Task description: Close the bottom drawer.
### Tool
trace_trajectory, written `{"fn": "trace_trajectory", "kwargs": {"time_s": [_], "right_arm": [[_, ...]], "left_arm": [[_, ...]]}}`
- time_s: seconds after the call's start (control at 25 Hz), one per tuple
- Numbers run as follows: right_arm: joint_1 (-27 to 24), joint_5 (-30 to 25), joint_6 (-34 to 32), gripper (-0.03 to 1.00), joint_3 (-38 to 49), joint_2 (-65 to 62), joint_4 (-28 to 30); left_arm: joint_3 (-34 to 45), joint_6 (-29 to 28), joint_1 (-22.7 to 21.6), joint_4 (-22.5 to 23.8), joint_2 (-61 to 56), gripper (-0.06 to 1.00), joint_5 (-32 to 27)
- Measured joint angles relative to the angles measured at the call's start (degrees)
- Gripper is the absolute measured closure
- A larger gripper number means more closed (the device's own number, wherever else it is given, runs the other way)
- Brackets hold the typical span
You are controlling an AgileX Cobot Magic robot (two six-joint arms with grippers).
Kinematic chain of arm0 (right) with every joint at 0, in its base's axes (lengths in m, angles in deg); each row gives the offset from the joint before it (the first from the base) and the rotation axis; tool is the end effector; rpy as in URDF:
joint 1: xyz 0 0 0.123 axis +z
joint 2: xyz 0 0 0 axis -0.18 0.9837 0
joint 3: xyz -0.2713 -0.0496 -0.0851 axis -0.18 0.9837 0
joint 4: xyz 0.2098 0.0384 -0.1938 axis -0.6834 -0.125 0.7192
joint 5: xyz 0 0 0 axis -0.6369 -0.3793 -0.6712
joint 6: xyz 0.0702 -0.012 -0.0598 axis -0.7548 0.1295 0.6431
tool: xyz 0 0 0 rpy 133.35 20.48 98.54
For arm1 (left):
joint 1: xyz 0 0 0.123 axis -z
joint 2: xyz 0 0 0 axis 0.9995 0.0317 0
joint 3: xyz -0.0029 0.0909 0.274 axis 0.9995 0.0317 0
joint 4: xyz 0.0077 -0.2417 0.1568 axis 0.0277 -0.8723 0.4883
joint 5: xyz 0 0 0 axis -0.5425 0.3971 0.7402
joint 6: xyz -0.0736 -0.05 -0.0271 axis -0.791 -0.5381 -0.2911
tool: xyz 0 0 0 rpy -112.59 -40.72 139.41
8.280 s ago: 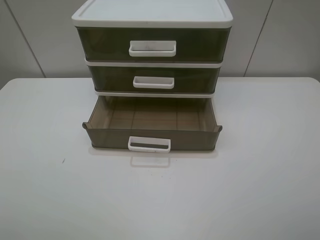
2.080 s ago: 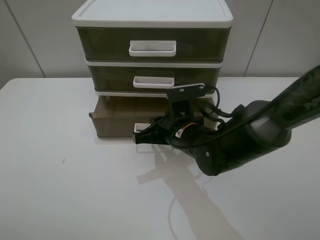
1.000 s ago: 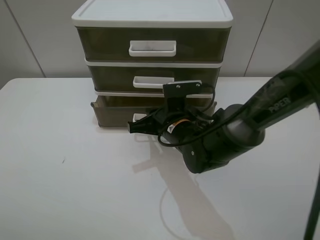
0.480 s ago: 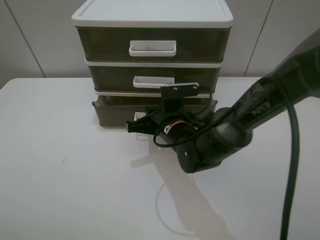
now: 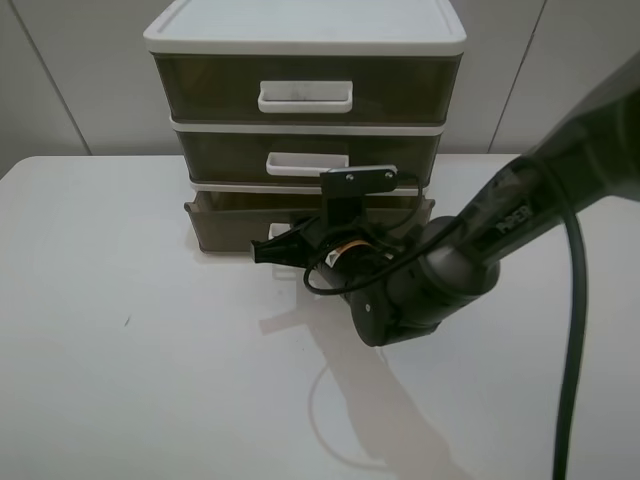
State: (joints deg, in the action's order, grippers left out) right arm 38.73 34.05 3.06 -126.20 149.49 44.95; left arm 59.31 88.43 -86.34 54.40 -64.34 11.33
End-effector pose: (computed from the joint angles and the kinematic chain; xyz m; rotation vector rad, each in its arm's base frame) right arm 0.2838 0.2734 0.0397 -0.2608 1.9519 0.3942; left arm 0.0236 -0.0059 0.2955 0.1447 2.0290 -0.0283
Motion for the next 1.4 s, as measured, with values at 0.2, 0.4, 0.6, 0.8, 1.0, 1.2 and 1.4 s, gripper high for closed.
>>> {"fn": "trace_trajectory", "kwargs": {"time_s": [0.2, 0.4, 0.6, 0.8, 1.0, 1.2, 1.4], "right_arm": [[0.0, -0.2, 0.0, 0.95, -1.2, 0.4, -0.1], [0.1, -0.7, 0.0, 0.95, -2.8, 1.0, -0.4], [0.1, -0.1, 0.0, 0.95, -4.3, 1.9, -0.7], [0.4, -0.2, 0.0, 0.95, -4.8, 2.4, -1.1], [0.4, -0.9, 0.0, 0.95, -4.8, 2.4, -1.1], [0.8, -5.2, 0.0, 0.95, -3.5, -1.0, -0.8], [0.8, -7.9, 0.0, 0.95, 0.3, -6.6, 1.7]], "left_arm": [[0.0, 0.0, 0.0, 0.0, 0.0, 0.23, 0.0], [0.0, 0.0, 0.0, 0.0, 0.0, 0.23, 0.0], [0.0, 0.0, 0.0, 0.0, 0.0, 0.23, 0.0], [0.0, 0.0, 0.0, 0.0, 0.0, 0.23, 0.0], [0.0, 0.0, 0.0, 0.0, 0.0, 0.23, 0.0], [0.0, 0.0, 0.0, 0.0, 0.0, 0.23, 0.0], [0.0, 0.0, 0.0, 0.0, 0.0, 0.23, 0.0]]}}
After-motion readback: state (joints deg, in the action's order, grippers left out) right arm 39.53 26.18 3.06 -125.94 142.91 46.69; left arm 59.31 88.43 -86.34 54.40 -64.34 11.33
